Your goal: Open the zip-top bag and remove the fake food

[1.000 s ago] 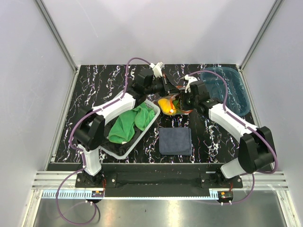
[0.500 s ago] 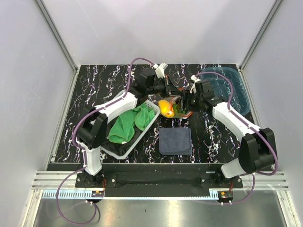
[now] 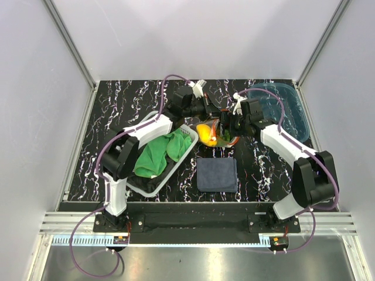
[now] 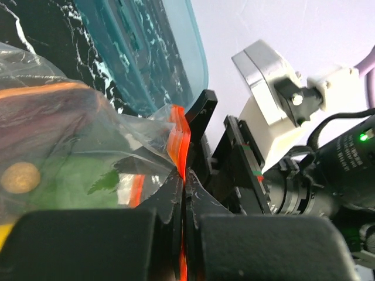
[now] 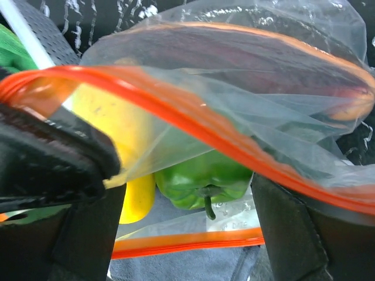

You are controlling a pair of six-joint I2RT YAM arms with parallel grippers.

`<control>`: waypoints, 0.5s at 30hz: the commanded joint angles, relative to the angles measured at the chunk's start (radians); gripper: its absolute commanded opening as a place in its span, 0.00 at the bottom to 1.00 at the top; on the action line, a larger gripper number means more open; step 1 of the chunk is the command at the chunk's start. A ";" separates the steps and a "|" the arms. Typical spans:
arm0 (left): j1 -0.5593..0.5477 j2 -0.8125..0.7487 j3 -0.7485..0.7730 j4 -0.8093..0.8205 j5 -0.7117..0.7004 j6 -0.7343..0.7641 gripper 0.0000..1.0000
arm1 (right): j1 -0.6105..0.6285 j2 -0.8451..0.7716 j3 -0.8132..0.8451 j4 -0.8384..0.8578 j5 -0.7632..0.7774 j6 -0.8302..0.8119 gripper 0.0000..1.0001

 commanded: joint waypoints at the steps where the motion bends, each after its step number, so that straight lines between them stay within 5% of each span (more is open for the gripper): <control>1: -0.044 0.009 0.057 0.170 0.081 -0.100 0.00 | 0.006 0.046 0.002 0.135 -0.013 0.020 0.96; 15: -0.072 0.031 0.008 0.280 0.069 -0.198 0.00 | 0.007 0.178 -0.060 0.344 0.027 0.035 0.95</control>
